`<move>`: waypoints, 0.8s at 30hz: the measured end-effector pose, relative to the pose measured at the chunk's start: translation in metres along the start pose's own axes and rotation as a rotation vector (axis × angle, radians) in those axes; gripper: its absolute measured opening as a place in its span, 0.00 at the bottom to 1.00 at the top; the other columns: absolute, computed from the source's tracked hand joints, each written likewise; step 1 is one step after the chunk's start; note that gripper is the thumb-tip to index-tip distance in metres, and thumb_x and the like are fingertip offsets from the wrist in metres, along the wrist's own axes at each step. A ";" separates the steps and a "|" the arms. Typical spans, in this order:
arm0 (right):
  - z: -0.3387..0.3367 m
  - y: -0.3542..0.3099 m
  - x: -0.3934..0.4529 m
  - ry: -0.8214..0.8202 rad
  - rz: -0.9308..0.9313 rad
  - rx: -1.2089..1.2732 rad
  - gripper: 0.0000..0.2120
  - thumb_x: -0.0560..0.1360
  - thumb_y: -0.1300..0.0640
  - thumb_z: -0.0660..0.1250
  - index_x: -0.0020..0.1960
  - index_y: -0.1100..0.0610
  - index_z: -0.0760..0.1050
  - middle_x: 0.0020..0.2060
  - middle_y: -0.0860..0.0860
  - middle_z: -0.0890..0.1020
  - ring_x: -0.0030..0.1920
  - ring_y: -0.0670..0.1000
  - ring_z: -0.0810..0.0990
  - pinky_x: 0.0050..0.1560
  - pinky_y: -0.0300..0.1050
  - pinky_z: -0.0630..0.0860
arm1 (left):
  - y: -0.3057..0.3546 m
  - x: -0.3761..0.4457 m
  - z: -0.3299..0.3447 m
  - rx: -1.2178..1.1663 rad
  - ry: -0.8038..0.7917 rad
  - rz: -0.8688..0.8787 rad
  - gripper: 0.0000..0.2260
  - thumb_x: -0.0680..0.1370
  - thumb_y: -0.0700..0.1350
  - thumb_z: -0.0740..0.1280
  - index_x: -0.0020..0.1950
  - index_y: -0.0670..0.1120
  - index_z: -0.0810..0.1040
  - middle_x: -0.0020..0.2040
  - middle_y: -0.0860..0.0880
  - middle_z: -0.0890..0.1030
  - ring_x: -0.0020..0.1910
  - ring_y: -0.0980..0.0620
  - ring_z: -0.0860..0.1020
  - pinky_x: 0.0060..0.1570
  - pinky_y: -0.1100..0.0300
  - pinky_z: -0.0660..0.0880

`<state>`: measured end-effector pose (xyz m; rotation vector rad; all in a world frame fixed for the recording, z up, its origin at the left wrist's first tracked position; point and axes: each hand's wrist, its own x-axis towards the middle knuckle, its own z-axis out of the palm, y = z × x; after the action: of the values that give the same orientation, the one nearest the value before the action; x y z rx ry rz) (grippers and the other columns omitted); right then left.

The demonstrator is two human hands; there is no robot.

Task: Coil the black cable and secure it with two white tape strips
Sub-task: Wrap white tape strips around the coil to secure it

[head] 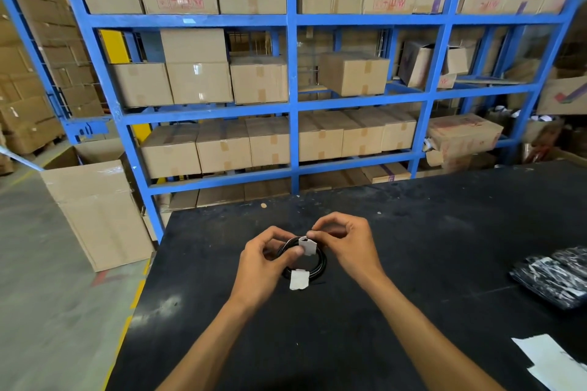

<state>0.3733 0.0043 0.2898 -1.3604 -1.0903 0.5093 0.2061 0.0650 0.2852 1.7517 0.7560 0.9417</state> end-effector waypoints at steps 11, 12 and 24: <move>-0.003 -0.007 -0.008 -0.159 -0.082 -0.067 0.06 0.75 0.64 0.72 0.48 0.56 0.84 0.45 0.51 0.87 0.48 0.49 0.86 0.53 0.46 0.83 | 0.010 0.000 -0.011 -0.015 0.058 -0.030 0.03 0.73 0.44 0.73 0.44 0.47 0.81 0.38 0.43 0.84 0.35 0.53 0.83 0.35 0.64 0.77; -0.001 -0.008 -0.010 -0.170 -0.078 -0.045 0.06 0.72 0.61 0.75 0.49 0.55 0.84 0.45 0.51 0.87 0.49 0.50 0.86 0.52 0.46 0.83 | 0.011 0.000 -0.011 -0.011 0.061 -0.029 0.04 0.73 0.45 0.74 0.44 0.47 0.81 0.38 0.44 0.84 0.36 0.52 0.83 0.36 0.62 0.78; 0.016 -0.011 -0.013 0.000 -0.121 -0.051 0.05 0.72 0.61 0.76 0.46 0.53 0.86 0.42 0.48 0.88 0.45 0.47 0.87 0.50 0.47 0.84 | 0.023 0.002 -0.013 -0.205 0.054 -0.212 0.13 0.77 0.53 0.67 0.43 0.43 0.80 0.36 0.46 0.82 0.35 0.55 0.80 0.35 0.64 0.76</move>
<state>0.3508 -0.0002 0.2941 -1.3294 -1.1849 0.3953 0.1981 0.0651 0.3099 1.4426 0.8321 0.8917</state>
